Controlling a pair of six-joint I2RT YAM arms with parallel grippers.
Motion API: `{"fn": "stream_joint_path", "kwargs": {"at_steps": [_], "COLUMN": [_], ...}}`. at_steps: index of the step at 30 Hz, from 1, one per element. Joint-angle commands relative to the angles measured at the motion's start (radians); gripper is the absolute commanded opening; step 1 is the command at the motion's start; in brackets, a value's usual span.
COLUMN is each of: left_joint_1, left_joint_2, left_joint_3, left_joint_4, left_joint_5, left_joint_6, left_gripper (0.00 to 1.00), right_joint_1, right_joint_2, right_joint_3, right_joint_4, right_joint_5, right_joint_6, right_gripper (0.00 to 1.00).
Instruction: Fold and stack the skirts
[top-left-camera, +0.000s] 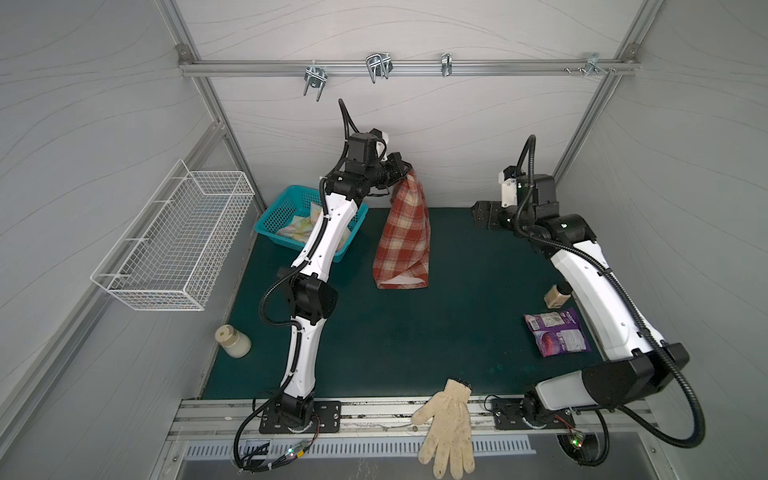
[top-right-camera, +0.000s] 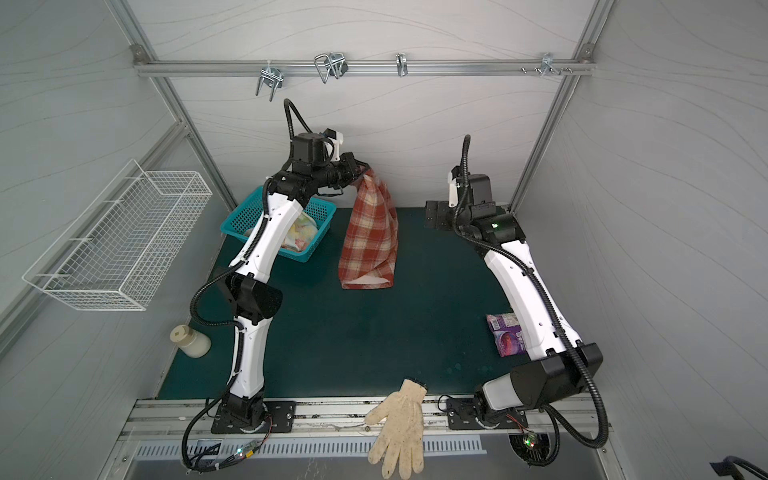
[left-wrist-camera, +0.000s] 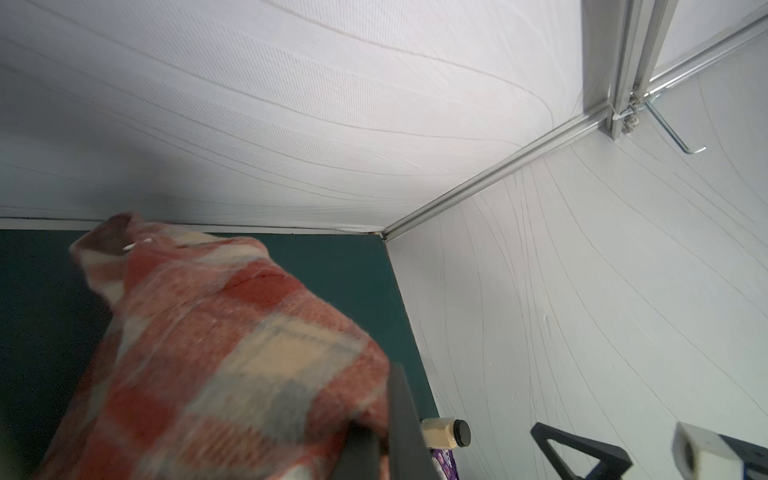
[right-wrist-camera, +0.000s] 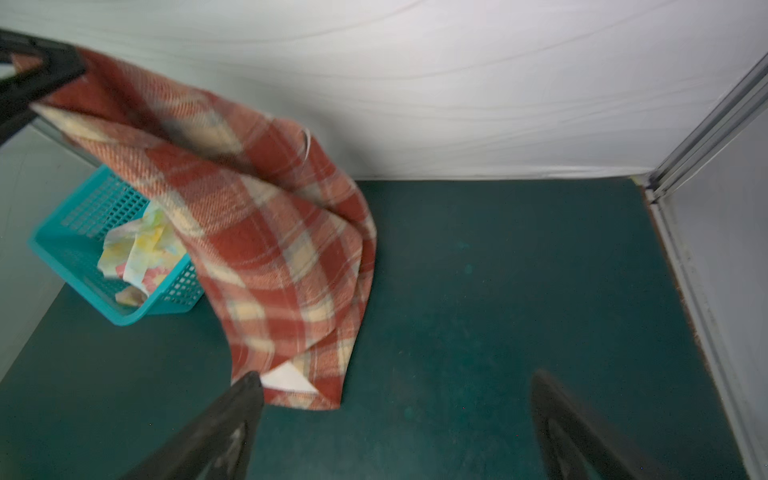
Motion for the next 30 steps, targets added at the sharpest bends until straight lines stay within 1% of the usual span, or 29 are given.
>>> {"fn": "stream_joint_path", "kwargs": {"at_steps": [1,3,5,6,9,14,19,22,27,30], "left_joint_1": [-0.025,-0.028,-0.028,-0.028,-0.026,-0.024,-0.021,-0.019,-0.019,-0.019], "left_joint_2": [-0.089,-0.136,-0.167,-0.176,-0.182,-0.198,-0.232,-0.246,-0.259,-0.261], "left_joint_3": [-0.085,-0.152,-0.182,-0.184,-0.170,-0.170,-0.190,-0.198,-0.205,-0.205], "left_joint_4": [0.146,0.158,0.151,0.137,0.099,0.078,0.061,0.053,0.042,0.040], "left_joint_5": [0.039,0.030,0.019,0.014,0.006,0.006,0.000,-0.004,-0.007,-0.011], "left_joint_6": [-0.011,0.010,0.027,0.043,0.065,0.074,0.094,0.104,0.110,0.114], "left_gripper": [0.00,0.00,0.00,0.00,0.00,0.00,0.00,0.00,0.00,0.00], "right_joint_1": [-0.003,0.000,0.008,0.019,0.077,0.130,0.134,0.129,0.128,0.150], "right_joint_2": [-0.029,-0.025,-0.021,-0.016,0.021,0.137,0.192,0.226,0.287,0.303], "right_joint_3": [-0.078,-0.160,-0.246,-0.279,-0.332,-0.311,-0.356,-0.351,-0.330,-0.333], "right_joint_4": [0.145,0.261,0.384,0.439,0.541,0.595,0.733,0.749,0.761,0.777], "right_joint_5": [-0.160,-0.237,-0.285,-0.302,-0.294,-0.286,-0.318,-0.303,-0.417,-0.443], "right_joint_6": [0.019,0.016,0.003,-0.013,-0.093,-0.163,-0.241,-0.277,-0.267,-0.272], "right_gripper": [0.99,0.99,0.99,0.99,0.99,0.99,0.99,0.99,0.99,0.99]}}
